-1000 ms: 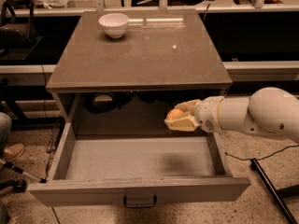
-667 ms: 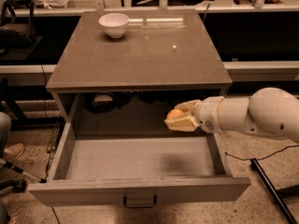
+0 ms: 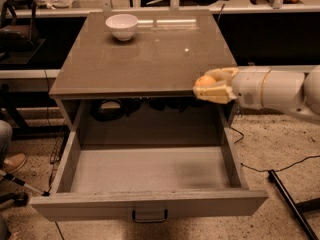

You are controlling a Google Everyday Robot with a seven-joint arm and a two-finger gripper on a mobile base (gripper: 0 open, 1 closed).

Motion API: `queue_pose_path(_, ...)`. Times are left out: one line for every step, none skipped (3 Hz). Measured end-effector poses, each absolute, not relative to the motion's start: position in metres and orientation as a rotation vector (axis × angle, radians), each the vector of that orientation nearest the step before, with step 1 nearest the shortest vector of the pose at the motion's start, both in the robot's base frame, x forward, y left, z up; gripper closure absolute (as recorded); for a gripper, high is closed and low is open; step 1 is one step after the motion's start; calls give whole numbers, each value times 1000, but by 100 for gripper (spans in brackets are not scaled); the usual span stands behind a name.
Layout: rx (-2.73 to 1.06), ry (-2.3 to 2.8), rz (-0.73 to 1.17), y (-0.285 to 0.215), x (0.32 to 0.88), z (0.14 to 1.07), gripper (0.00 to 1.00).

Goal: Pick orange from top drawer and place on counter

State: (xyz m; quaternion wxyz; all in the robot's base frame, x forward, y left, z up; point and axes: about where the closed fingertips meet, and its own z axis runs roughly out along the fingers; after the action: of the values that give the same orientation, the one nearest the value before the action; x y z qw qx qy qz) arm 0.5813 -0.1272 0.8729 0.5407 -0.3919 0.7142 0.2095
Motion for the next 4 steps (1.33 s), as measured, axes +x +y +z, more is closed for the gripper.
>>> queue_pose_path(-885,1638,447,-131,613,921,100)
queue_pose_path(-833,1647,416,-115,653,935,100)
queue_pose_path(-785,1682,424,-94,693,930,100)
queue_pose_path(-743,1700,458,-74,723,917,100)
